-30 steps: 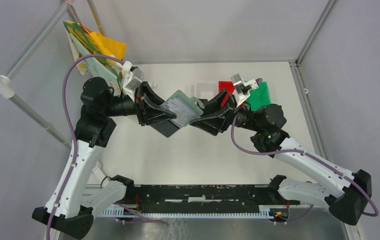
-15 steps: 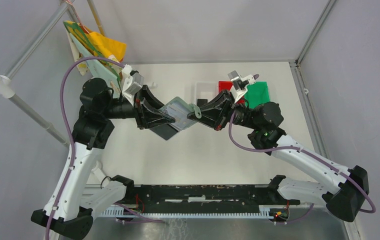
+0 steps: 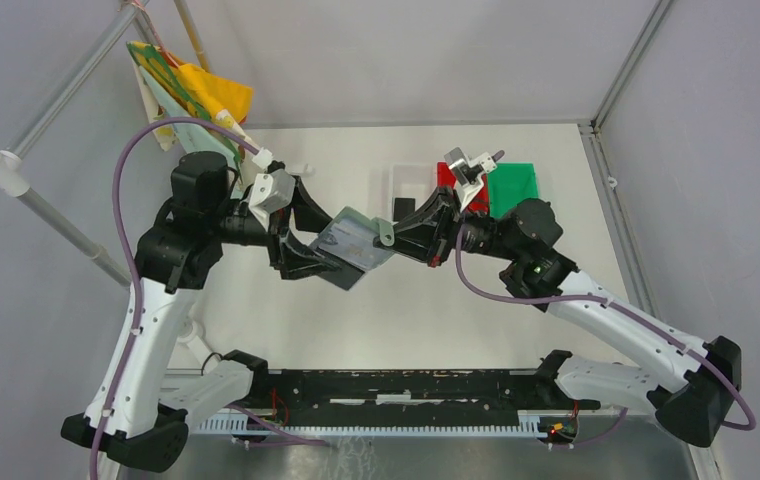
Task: Take the credit cards out of the card holder
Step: Remove the credit card from the card holder.
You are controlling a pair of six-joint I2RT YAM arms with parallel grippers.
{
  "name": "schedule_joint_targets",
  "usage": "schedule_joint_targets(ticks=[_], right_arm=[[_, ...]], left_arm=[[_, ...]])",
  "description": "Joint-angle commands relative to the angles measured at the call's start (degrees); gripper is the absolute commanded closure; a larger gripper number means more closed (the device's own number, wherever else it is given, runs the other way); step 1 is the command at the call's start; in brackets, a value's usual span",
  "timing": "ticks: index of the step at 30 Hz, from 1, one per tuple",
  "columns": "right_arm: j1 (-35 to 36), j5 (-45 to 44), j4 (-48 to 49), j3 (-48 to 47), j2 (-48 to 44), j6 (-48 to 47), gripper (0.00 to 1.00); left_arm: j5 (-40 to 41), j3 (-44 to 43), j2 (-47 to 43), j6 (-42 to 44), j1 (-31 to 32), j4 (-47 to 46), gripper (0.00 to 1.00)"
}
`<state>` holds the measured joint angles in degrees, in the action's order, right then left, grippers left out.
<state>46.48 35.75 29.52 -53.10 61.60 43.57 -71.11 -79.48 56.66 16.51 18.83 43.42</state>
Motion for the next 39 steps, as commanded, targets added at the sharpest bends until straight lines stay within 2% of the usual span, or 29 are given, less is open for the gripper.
schedule_joint_targets(ticks=[1, 5, 9, 11, 13, 14, 16, 18, 21, 23, 26, 29, 33, 35, 37, 38, 39], right_arm=[[-0.1, -0.5, -2.8, -6.1, -1.5, -5.6, 1.0], [-0.1, 5.5, -6.1, -9.9, 0.6, -6.9, 1.0], [-0.1, 7.8, -8.2, -12.0, 1.4, -8.6, 1.0], [0.0, 9.8, -8.2, -12.8, 1.8, -8.6, 1.0], [0.0, 10.4, -9.2, -13.4, 2.1, -9.0, 1.0], [0.1, 10.1, -9.9, -13.5, 2.2, -9.2, 1.0], [0.0, 10.1, -10.6, -13.3, 2.5, -9.6, 1.0], [0.0, 10.1, -11.1, -12.8, 2.6, -10.0, 1.0], [0.0, 8.5, -12.7, -12.1, 2.6, -11.0, 0.98], [0.1, 7.9, -13.1, -12.0, 3.0, -11.3, 0.73], [0.8, 7.5, -12.9, -12.0, 4.0, -11.2, 0.54], [2.3, 7.5, -13.4, -12.5, 5.4, -12.4, 0.42], [4.6, 7.4, -19.0, -15.9, 7.7, -16.5, 0.42], [5.0, 7.7, -20.2, -16.7, 8.5, -17.2, 0.47], [5.2, 8.0, -20.2, -17.3, 8.9, -17.3, 0.64], [5.2, 7.7, -20.5, -17.7, 8.9, -17.4, 0.76], [5.2, 7.2, -21.0, -18.4, 8.7, -17.7, 0.86]], left_arm=[[-4.7, -3.0, 0.7, 7.3, 0.1, 6.7, 0.22], [-4.3, -3.3, 0.7, 10.1, 0.1, 6.9, 0.07], [-2.4, -3.3, 0.9, 12.5, 0.1, 7.0, 0.05], [-0.5, -2.1, 0.6, 14.5, 0.1, 7.0, 0.08], [0.9, -1.1, 0.4, 15.7, 0.1, 6.8, 0.17], [0.7, -0.8, 0.5, 15.5, 0.1, 6.8, 0.26], [-0.4, -0.7, 1.0, 14.3, 0.1, 7.0, 0.52], [-1.4, -1.0, 1.4, 13.0, 0.1, 7.0, 0.69], [-1.9, -1.5, 1.6, 10.5, 0.1, 7.0, 0.77], [-2.6, -1.5, 1.7, 8.8, 0.1, 7.0, 0.85], [-3.1, -0.9, 2.1, 4.3, 0.1, 5.1, 0.94], [-3.7, -0.7, 2.7, 2.6, 0.1, 5.0, 0.94], [-3.8, -1.4, 3.0, 1.6, 0.1, 5.0, 0.94], [-3.9, -2.0, 3.3, 1.1, 0.1, 5.0, 0.94], [-3.9, -2.2, 3.4, 0.9, 0.1, 5.0, 0.93], [-3.9, -2.4, 3.4, 0.8, 0.1, 5.0, 0.79], [-4.0, -2.5, 3.5, 0.5, 0.2, 5.0, 0.54]])
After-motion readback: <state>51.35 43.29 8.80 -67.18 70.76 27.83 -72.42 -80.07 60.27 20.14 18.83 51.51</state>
